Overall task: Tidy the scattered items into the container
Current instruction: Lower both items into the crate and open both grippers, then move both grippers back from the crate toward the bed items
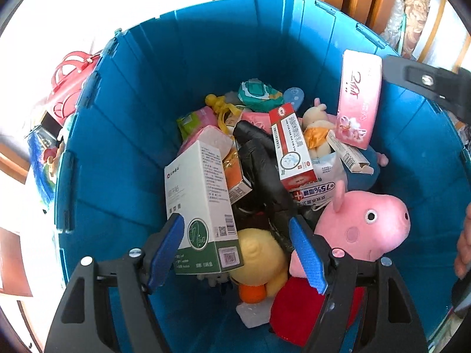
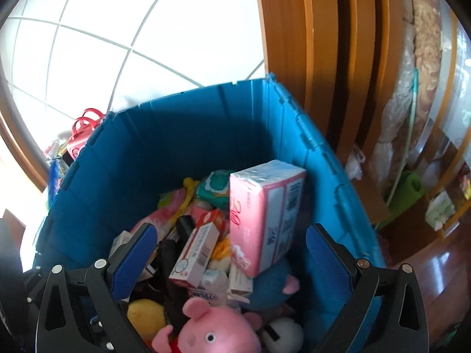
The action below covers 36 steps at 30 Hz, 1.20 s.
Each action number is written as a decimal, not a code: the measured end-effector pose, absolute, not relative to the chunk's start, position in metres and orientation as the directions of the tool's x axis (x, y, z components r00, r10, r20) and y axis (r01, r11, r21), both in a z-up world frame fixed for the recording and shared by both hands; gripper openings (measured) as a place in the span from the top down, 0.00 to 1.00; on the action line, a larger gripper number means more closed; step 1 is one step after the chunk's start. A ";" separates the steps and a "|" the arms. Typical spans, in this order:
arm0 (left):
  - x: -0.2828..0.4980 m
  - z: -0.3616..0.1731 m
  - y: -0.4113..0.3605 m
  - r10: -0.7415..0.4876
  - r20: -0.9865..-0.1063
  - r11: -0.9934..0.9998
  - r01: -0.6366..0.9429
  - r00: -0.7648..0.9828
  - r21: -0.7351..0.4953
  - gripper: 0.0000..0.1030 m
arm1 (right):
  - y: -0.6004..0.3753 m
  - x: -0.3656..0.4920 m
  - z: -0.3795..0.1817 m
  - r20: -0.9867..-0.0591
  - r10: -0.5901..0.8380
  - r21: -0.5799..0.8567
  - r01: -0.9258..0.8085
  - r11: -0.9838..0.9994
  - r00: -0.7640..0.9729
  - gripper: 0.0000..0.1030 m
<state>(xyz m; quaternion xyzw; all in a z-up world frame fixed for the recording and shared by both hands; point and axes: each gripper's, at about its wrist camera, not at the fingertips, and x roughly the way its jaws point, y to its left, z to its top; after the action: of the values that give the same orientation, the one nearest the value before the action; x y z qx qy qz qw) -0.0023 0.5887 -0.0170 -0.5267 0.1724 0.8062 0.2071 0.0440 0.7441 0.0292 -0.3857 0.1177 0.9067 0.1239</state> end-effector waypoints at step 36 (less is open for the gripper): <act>-0.005 0.071 0.307 0.263 -0.768 -0.920 -0.392 -0.584 -0.017 0.29 | 0.483 0.054 0.082 -0.673 0.115 -0.045 -0.114 -0.992 -0.731 0.00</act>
<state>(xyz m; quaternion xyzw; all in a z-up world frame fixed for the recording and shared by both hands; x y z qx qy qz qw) -0.0053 0.3070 0.0712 -0.4168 0.0775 0.8867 0.1847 0.0545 0.4825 0.0824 -0.3617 -0.0005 0.9303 0.0614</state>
